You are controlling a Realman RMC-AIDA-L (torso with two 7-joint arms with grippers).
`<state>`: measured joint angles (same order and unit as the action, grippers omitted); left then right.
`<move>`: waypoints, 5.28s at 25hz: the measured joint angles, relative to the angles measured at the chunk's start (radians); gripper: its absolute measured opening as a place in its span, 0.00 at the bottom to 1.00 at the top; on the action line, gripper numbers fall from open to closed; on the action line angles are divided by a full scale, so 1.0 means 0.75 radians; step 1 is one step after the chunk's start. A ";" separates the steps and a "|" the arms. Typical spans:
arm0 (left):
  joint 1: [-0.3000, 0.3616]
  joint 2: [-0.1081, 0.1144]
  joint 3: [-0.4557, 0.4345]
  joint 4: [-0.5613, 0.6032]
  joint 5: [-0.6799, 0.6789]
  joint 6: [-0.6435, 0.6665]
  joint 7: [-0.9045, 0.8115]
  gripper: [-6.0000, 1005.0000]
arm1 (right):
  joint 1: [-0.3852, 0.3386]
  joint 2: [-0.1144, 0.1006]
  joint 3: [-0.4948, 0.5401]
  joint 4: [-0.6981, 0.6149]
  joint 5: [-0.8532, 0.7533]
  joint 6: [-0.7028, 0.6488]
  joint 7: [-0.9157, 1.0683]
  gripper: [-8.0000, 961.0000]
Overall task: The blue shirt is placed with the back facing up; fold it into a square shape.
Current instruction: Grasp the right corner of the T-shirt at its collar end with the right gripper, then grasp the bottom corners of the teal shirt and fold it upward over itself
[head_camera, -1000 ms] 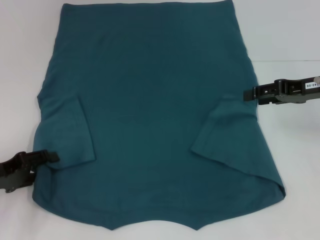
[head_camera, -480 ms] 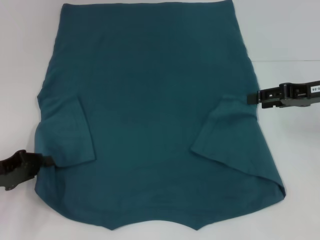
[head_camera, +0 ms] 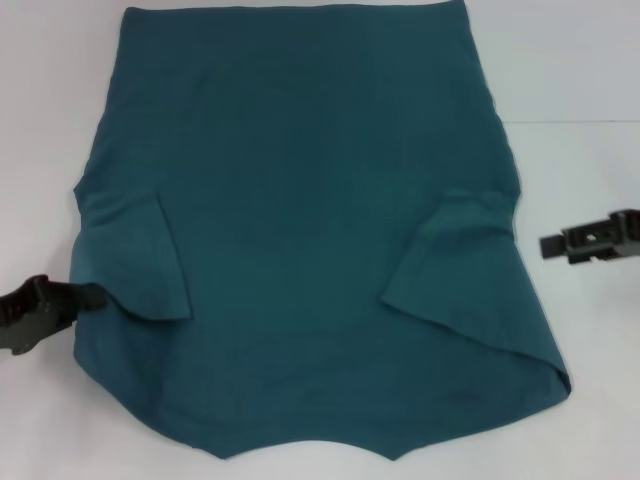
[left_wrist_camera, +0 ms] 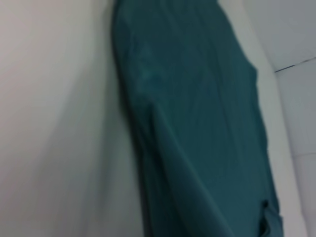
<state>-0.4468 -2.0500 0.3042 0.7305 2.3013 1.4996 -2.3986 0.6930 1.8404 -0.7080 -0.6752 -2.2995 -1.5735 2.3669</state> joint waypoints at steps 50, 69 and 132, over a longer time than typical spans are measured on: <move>-0.014 -0.007 0.001 -0.008 -0.009 -0.028 0.007 0.08 | -0.048 0.139 -0.075 0.003 -0.313 0.053 0.010 0.66; -0.012 -0.007 0.001 -0.013 -0.008 -0.052 0.010 0.10 | 0.021 0.187 -0.096 0.026 -0.300 0.061 0.017 0.63; -0.226 0.085 0.009 -0.085 0.118 -0.109 -0.210 0.14 | -0.002 0.154 0.174 0.021 0.118 0.233 -0.075 0.04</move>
<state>-0.6162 -1.9864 0.3110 0.6667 2.3897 1.4174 -2.5558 0.6917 1.9558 -0.5776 -0.6596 -2.2109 -1.3985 2.3110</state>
